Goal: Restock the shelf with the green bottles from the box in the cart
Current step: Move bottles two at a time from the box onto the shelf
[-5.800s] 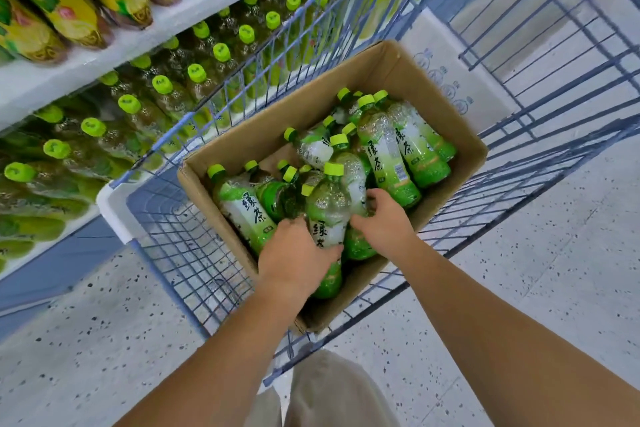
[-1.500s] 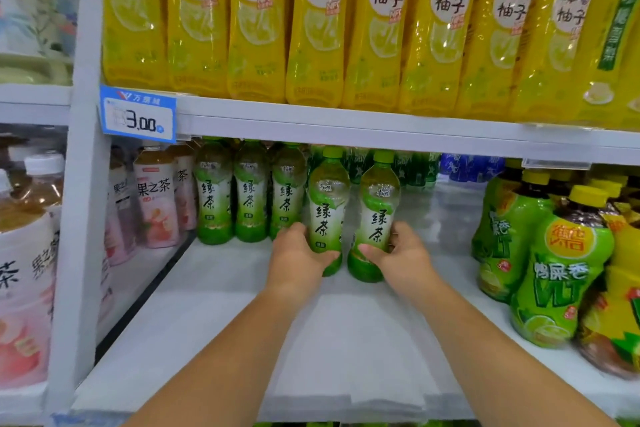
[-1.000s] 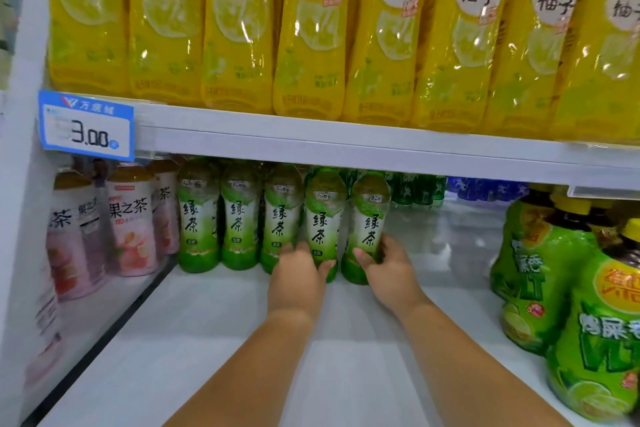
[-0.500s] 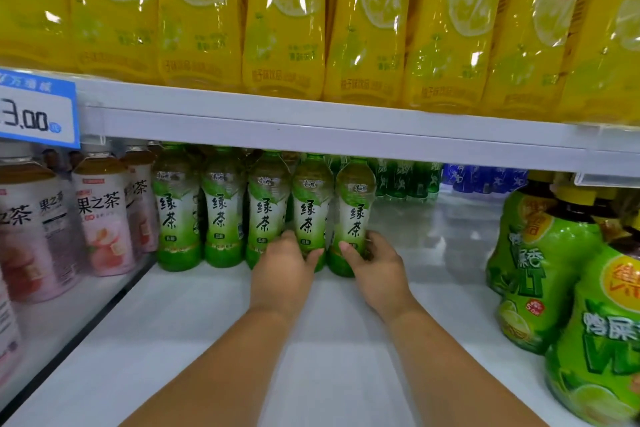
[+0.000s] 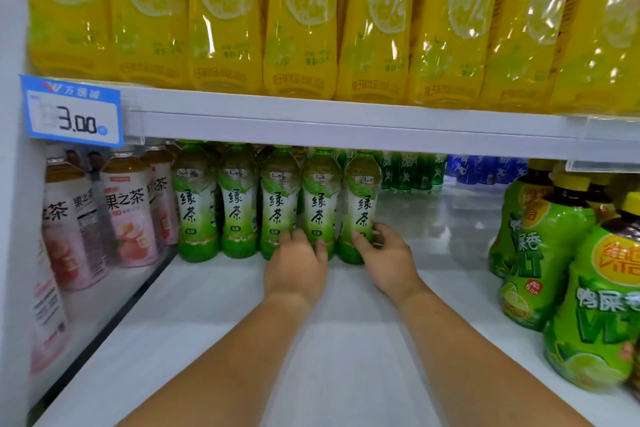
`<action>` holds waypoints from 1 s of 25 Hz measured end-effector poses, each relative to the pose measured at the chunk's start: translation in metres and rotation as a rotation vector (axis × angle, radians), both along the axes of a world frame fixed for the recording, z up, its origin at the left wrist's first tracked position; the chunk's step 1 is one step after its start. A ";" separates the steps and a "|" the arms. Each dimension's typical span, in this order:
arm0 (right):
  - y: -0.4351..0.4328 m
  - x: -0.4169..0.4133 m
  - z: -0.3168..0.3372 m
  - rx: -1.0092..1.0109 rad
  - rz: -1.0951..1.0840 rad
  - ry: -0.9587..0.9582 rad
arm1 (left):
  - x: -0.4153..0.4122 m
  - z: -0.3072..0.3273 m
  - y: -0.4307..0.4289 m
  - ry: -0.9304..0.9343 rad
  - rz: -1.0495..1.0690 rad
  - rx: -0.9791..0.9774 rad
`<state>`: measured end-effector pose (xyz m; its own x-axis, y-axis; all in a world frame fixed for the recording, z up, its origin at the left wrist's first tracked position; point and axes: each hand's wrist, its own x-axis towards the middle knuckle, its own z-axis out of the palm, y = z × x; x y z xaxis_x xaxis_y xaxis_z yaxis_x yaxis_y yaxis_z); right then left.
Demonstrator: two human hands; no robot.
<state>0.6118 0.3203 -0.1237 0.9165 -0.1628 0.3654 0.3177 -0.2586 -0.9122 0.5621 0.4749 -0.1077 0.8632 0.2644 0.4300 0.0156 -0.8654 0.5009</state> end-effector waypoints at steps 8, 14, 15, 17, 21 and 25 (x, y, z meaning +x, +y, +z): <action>-0.005 -0.061 0.021 -0.120 -0.093 0.184 | -0.043 0.031 0.006 0.283 -0.192 -0.413; -0.008 -0.136 0.023 -0.274 -0.031 0.152 | -0.119 0.024 0.018 0.103 -0.411 -0.539; -0.009 -0.145 0.024 -0.281 -0.013 0.171 | -0.128 0.022 0.021 0.106 -0.431 -0.548; -0.010 -0.164 0.027 -0.282 0.011 0.212 | -0.146 0.020 0.026 0.146 -0.462 -0.548; -0.016 -0.195 0.035 -0.254 0.041 0.313 | -0.170 0.027 0.036 0.288 -0.487 -0.524; -0.023 -0.230 0.047 -0.225 0.064 0.484 | -0.193 0.046 0.043 0.470 -0.415 -0.513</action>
<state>0.3814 0.2969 -0.0771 0.9944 -0.0677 -0.0816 -0.1036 -0.4582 -0.8828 0.3686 0.5177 -0.0618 0.9947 -0.0508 -0.0897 0.0512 -0.5113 0.8579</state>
